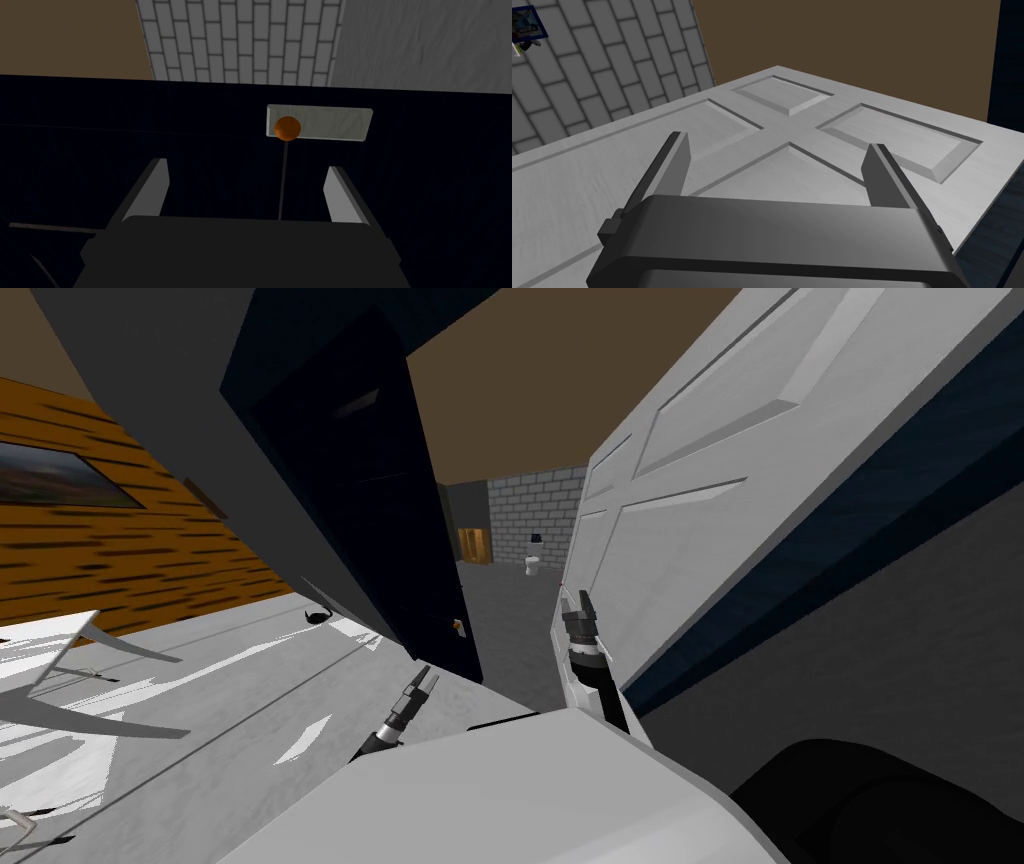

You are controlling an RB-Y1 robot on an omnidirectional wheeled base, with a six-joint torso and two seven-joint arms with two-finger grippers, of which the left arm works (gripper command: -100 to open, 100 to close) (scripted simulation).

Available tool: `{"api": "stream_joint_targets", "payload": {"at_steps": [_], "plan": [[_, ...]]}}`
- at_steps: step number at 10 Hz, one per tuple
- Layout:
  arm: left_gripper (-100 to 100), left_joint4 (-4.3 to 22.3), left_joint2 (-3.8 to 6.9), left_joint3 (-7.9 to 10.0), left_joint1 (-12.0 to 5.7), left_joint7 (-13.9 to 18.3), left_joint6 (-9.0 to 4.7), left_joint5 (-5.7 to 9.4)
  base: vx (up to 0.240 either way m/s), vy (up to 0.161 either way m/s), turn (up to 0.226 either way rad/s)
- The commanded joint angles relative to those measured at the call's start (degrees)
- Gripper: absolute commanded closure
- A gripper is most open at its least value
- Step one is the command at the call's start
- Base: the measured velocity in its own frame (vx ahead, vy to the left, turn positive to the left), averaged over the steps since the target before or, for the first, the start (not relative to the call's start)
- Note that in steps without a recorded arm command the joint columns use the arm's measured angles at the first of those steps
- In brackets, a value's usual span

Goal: Push the door open

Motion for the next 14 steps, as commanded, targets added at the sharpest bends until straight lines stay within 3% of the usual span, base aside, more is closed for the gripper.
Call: {"api": "stream_joint_targets", "payload": {"at_steps": [1, 6, 11, 14], "plan": [[-100, 1.7, 0.55, 0.04, -0.27, 0.7, -1.04, -0.25, 0.08, 0.042, -0.023], [-100, 10.0, 2.65, 0.14, -2.03, 3.1, -5.5, -1.53, 0.118, 0.054, -0.034], [-100, 14.7, 3.84, 0.2, -3.04, 4.5, -8.05, -2.26, 0.088, 0.053, -0.024], [-100, 14.5, 3.19, 0.2, -4.31, 4.2, -6.06, -1.72, 0.086, -0.046, -0.053]]}}
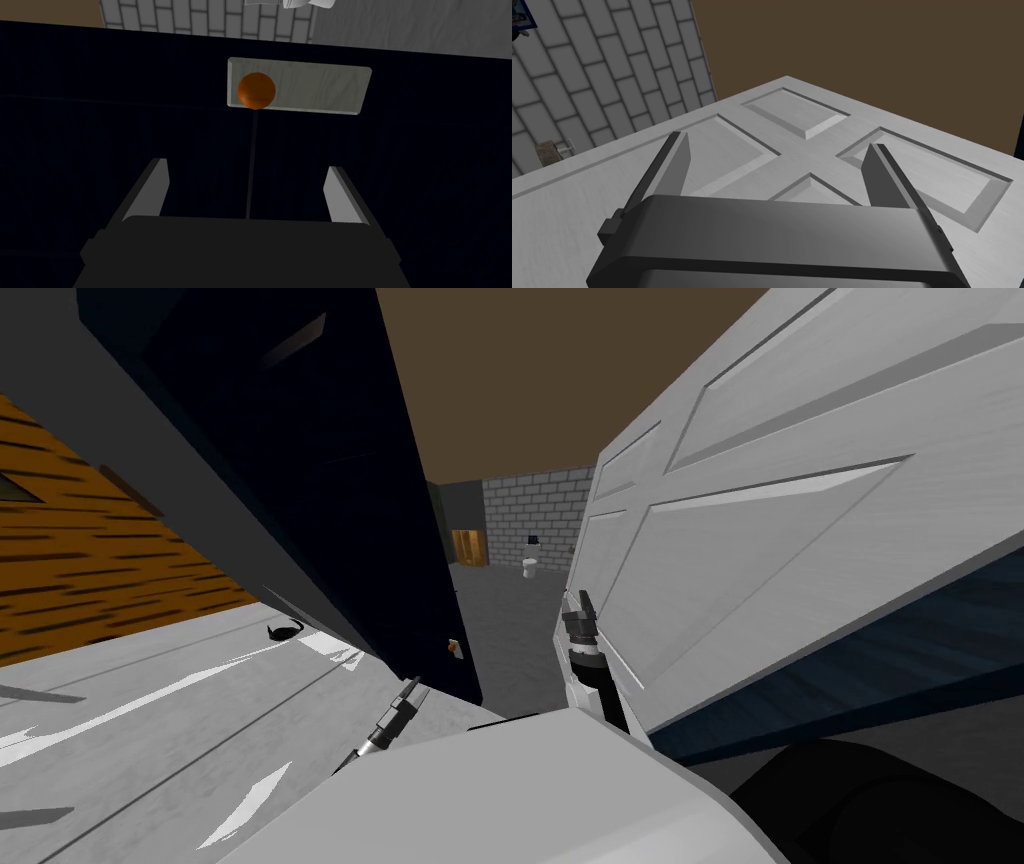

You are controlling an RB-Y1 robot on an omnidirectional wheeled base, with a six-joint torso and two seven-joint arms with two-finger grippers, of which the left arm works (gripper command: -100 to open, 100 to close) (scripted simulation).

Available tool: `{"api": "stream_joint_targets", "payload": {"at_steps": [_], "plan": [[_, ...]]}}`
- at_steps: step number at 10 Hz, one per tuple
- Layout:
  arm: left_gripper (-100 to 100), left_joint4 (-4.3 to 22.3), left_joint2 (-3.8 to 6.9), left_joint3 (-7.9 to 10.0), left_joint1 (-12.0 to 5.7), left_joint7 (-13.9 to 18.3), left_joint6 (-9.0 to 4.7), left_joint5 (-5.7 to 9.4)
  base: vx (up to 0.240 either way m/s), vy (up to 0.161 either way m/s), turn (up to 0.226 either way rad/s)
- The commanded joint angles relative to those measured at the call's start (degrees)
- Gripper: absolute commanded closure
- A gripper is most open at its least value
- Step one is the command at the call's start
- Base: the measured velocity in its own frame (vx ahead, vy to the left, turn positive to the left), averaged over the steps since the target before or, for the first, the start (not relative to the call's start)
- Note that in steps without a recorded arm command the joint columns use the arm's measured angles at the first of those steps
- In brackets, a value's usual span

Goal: Push the door open

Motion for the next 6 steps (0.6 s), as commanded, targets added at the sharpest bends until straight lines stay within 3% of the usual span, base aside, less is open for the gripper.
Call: {"api": "stream_joint_targets", "payload": {"at_steps": [1, 4, 5, 6], "plan": [[-100, -0.7, -0.41, 0.0, -0.6, 0.0, 1.87, 0.32, 0.178, -0.088, -0.064], [-100, -0.5, -1.41, 0.01, -2.74, -0.4, 4.88, 1.11, 0.215, -0.092, -0.1], [-100, -0.5, -1.51, 0.01, -2.96, -0.4, 5.19, 1.19, 0.168, -0.033, -0.053], [-100, 0.1, -1.47, 0.01, -2.95, -0.5, 4.36, 1.11, 0.063, -0.011, 0.011]]}}
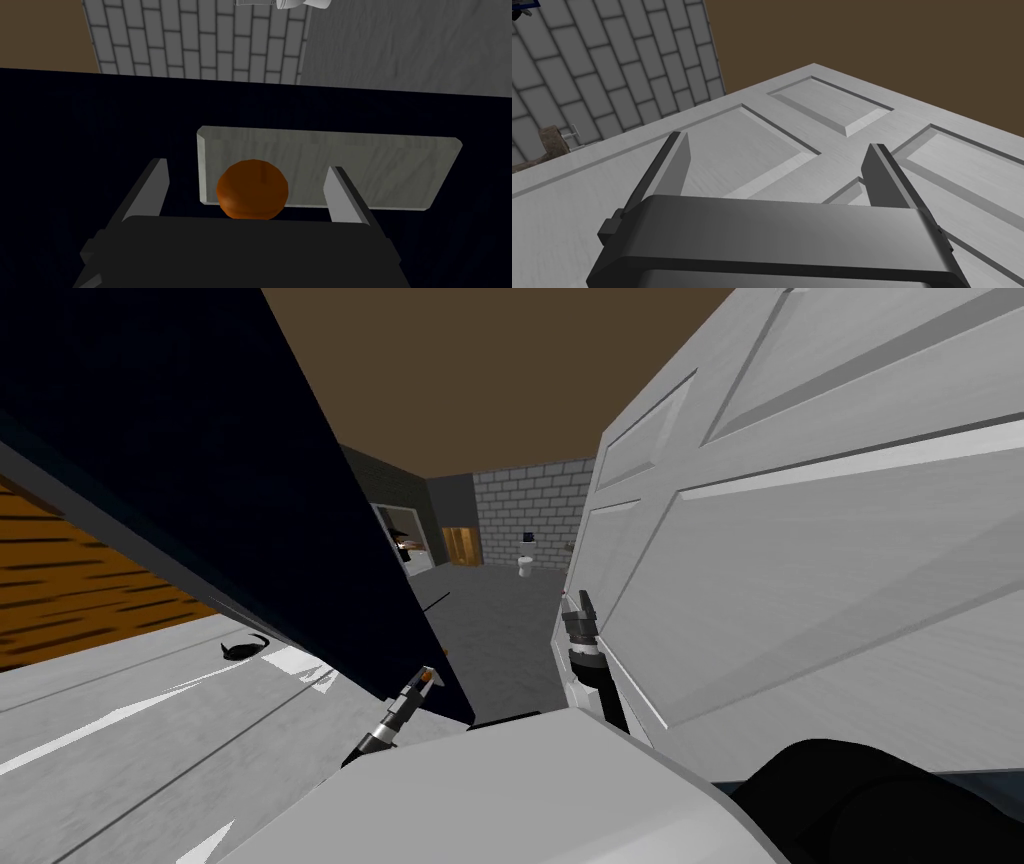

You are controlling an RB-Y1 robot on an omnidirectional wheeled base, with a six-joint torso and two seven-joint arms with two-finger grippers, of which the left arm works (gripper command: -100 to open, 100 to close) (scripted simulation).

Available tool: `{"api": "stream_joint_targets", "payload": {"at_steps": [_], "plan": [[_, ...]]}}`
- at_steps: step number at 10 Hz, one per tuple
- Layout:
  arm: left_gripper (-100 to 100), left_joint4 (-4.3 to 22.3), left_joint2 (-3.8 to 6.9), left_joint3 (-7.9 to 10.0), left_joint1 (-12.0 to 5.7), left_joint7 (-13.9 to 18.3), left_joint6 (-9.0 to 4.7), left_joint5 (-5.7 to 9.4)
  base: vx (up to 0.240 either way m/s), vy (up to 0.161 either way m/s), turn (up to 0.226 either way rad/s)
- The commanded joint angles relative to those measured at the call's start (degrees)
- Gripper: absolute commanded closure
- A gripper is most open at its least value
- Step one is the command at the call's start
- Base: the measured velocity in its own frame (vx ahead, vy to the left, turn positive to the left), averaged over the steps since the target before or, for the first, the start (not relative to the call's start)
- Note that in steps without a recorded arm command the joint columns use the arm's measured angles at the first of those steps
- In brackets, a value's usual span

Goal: Push the door open

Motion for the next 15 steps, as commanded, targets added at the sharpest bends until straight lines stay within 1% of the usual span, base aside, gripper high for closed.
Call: {"api": "stream_joint_targets", "payload": {"at_steps": [1, 6, 7, 8, 9, 10, 12, 15], "plan": [[100, 0.1, 0.05, 0.04, -0.02, 0.0, -0.03, 0.01, -0.01, -0.004, -0.005], [100, 0.1, 0.05, 0.04, -0.02, 0.0, -0.03, 0.01, -0.011, 0.003, -0.003], [100, -0.5, -0.9, 0.74, 0.0, -0.6, 1.25, -0.08, 0.104, -0.009, 0.073], [100, -0.7, -1.15, 0.95, -0.01, -0.8, 1.57, -0.09, 0.161, -0.03, 0.054], [100, -1.2, -1.77, 1.48, -0.05, -1.2, 2.35, -0.1, 0.155, -0.043, 0.04], [100, -1.5, -2.1, 1.76, -0.06, -1.4, 2.76, -0.11, 0.148, -0.043, 0.013], [100, -1.5, -2.1, 1.76, -0.06, -1.4, 2.76, -0.11, 0.077, -0.019, -0.009], [100, -3.5, -4.63, 3.91, -0.19, -3.2, 5.94, -0.18, 0.122, -0.03, 0.072]]}}
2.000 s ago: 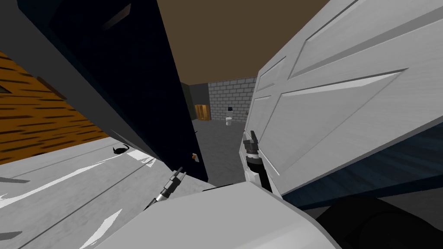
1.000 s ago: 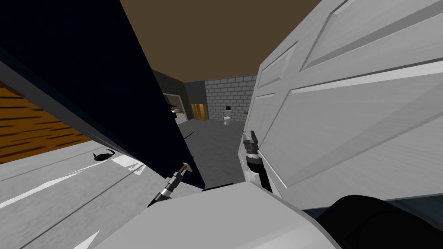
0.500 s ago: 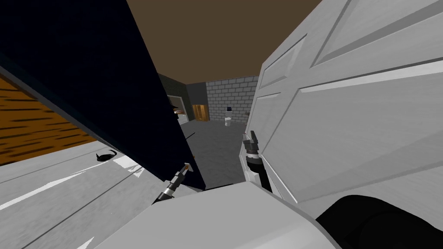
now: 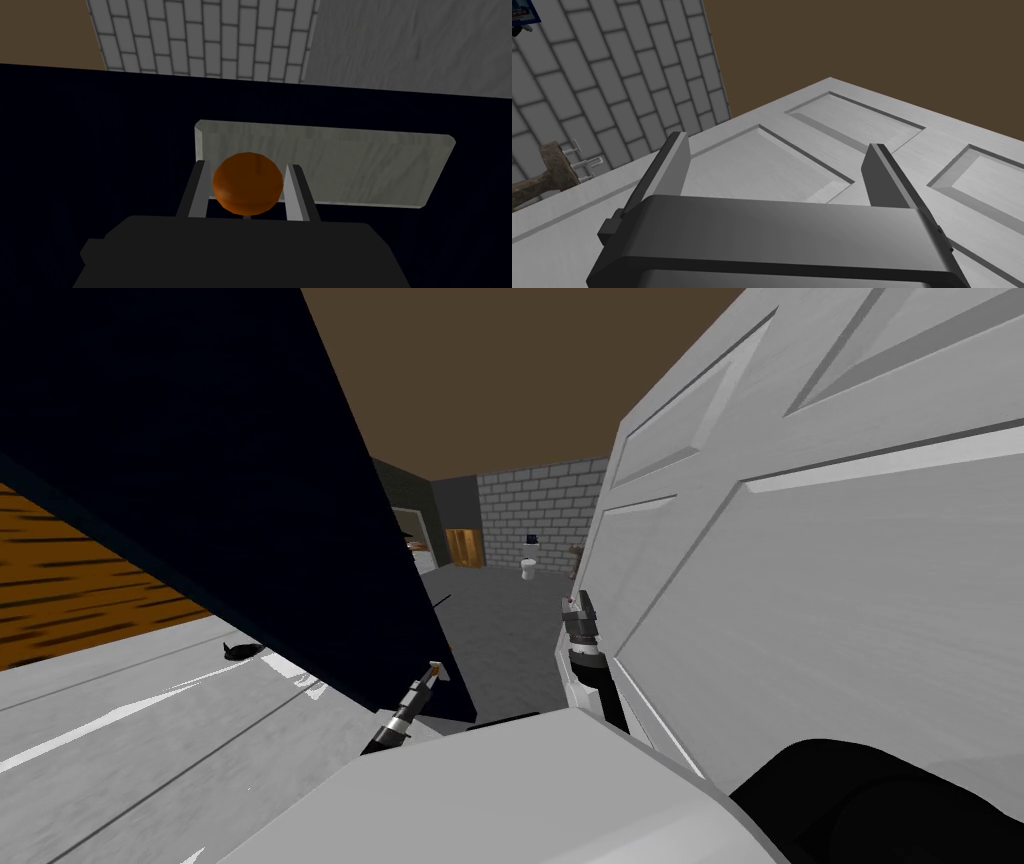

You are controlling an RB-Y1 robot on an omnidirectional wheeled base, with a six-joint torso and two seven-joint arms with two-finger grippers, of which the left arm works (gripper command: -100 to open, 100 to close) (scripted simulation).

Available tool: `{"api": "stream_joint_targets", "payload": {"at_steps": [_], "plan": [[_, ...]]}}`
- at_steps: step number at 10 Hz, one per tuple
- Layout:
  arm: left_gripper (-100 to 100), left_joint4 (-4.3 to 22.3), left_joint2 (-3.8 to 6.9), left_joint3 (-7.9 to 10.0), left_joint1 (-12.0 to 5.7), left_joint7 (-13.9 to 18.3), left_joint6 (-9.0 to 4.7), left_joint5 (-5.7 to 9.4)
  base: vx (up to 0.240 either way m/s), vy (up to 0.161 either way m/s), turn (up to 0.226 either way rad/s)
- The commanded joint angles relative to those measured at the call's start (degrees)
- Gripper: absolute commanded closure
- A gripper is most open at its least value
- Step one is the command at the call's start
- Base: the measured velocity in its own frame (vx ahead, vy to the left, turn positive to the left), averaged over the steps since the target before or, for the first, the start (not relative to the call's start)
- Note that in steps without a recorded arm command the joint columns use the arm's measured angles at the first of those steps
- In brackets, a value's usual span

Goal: Push the door open

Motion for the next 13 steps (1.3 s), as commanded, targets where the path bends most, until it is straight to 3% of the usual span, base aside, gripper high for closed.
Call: {"api": "stream_joint_targets", "payload": {"at_steps": [1, 2, 5, 10, 12, 13], "plan": [[100, 0.4, -0.47, 1.57, -1.16, -1.0, 0.84, 0.39, 0.173, -0.052, 0.07], [100, -0.4, -1.47, 2.43, -1.21, -1.7, 2.1, 0.36, 0.167, -0.062, 0.068], [100, -1.6, -3.06, 3.78, -1.29, -2.8, 4.1, 0.32, 0.129, -0.032, 0.037], [100, -5.1, -7.45, 7.5, -1.51, -5.9, 9.59, 0.2, 0.141, -0.053, 0.08], [100, -5.5, -7.99, 7.96, -1.54, -6.3, 10.26, 0.18, 0.122, -0.045, 0.04], [100, -6.3, -9.04, 8.85, -1.59, -7.0, 11.58, 0.15, 0.094, -0.032, 0.055]]}}
